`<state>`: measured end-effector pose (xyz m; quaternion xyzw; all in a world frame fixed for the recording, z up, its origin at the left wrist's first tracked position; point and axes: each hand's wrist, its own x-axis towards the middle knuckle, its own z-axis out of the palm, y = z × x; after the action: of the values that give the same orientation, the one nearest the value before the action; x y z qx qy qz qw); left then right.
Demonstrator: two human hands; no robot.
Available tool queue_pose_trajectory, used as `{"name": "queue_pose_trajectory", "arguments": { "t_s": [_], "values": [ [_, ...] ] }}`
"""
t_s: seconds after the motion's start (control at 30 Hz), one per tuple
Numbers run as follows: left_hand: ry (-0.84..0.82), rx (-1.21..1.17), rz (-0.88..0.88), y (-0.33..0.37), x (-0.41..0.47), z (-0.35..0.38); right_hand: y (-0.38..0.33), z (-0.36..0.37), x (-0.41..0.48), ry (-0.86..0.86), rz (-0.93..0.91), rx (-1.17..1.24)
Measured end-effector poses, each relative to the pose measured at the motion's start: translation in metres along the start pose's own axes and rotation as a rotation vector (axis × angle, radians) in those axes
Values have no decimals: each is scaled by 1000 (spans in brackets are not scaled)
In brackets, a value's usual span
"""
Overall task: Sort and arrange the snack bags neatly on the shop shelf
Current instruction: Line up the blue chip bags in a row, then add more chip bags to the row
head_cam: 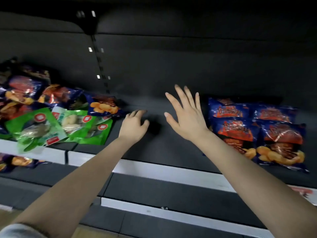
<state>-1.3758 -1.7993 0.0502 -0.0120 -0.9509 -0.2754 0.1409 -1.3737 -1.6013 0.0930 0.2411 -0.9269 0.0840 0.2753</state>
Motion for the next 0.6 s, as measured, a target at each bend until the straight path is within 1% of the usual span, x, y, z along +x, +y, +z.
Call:
{"name": "queue_pose_trajectory", "arguments": {
  "t_s": [0.23,0.37,0.5,0.6],
  "values": [
    [116,35,-137,-59,-27,-47,-66,39,37,-61,-132,125],
    [106,74,-239,-88,-45,-65,-102,63,54,-109,-197,171],
    [68,217,-190,-99,-53,-65,-133,88,69,-147,-218,204],
    [66,256,-190,-99,-51,-62,-151,105,79,-198,-182,219]
  ]
}}
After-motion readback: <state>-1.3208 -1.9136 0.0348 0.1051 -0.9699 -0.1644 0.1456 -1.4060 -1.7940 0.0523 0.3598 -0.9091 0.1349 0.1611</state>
